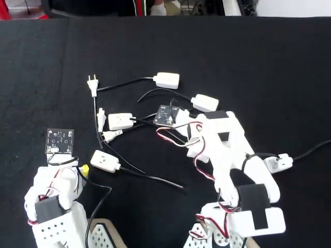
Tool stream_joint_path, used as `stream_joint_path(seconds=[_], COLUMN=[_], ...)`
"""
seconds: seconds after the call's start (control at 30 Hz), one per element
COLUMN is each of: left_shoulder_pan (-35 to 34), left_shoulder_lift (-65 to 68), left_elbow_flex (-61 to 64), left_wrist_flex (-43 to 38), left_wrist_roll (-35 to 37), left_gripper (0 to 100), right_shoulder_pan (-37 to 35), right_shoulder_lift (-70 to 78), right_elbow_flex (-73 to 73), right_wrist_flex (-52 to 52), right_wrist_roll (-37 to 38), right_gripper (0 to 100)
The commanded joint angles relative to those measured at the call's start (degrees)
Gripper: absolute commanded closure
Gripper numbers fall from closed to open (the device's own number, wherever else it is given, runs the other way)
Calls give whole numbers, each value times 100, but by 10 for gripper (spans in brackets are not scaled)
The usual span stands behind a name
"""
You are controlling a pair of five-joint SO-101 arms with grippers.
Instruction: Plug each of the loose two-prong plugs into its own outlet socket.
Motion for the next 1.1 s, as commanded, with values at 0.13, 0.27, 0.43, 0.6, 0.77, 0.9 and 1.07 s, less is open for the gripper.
stream_joint_path(seconds=[0.13,0.27,0.43,0.6,0.77,0.9,1.07], left_shoulder_pan=[-13,-13,-13,-13,-13,-13,-13], left_shoulder_lift=[-18,-18,-18,-18,-18,-18,-18], left_elbow_flex=[-13,-13,-13,-13,-13,-13,-13], left_wrist_flex=[18,18,18,18,18,18,18], left_wrist_roll=[-35,-35,-35,-35,-35,-35,-35], left_gripper=[737,737,737,737,737,737,737], right_shoulder_pan=[62,79,-35,-246,-246,-273,-255], right_shoulder_lift=[602,1015,1059,936,734,848,910], right_elbow_flex=[-189,-585,-884,-1156,-1420,-1411,-1420], right_wrist_flex=[-132,-105,-9,422,431,413,510], right_wrist_roll=[26,-176,-378,-492,-958,-1002,-1055], right_gripper=[833,992,986,986,983,908,689])
